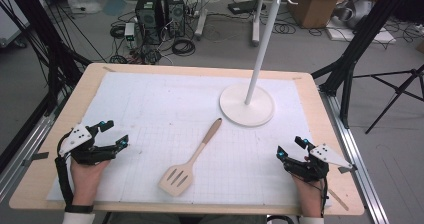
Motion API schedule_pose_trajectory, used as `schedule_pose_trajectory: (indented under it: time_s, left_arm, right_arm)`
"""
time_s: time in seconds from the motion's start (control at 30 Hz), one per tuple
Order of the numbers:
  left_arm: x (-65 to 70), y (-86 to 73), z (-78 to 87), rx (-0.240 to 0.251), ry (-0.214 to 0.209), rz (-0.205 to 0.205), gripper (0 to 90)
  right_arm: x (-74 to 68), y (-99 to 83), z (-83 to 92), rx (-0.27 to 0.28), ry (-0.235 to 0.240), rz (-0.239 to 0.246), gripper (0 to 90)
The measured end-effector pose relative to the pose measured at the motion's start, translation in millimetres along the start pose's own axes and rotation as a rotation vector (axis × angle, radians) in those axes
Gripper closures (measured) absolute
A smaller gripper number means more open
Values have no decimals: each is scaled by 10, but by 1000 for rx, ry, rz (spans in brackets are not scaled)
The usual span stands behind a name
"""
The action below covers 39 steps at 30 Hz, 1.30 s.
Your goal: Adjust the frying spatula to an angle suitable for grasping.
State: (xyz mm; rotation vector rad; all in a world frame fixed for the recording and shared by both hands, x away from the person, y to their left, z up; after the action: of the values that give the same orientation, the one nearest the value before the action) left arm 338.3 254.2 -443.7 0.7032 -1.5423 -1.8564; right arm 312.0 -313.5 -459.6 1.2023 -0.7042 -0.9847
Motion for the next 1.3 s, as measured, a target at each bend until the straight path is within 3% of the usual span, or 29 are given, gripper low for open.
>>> schedule_pose_trajectory:
  time_s: [0.23, 0.6, 0.9, 1.13, 1.3]
  left_arm:
    - [24, 4, -20, 12, 0, 17, 211]
    - [97, 51, -56, 52, -6, -4, 194]
    - [107, 111, -21, 87, 2, 6, 184]
    - [154, 177, 11, 82, 18, 8, 183]
    - [214, 290, 50, 61, 17, -26, 175]
  right_arm:
    - [-3, 1, 10, 10, 2, -6, 188]
    - [29, -1, -3, -8, -12, -45, 191]
    - [35, 3, 9, 11, -13, -40, 186]
    - [26, 13, 39, 33, -37, -27, 184]
    - [21, 31, 35, 26, -33, -22, 184]
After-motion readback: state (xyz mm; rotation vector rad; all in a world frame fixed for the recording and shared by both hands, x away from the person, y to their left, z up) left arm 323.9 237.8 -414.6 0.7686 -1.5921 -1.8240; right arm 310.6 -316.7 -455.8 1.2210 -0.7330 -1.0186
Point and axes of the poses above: each handheld gripper's, and its own axes: z roughly backward along the jaws, y roughly out of its top, x roughly to its right, the point moved 6 cm from there along -z, roughly forward along the jaws, and after that the axes turned 3 degrees about -y, right-handed, at the moved point
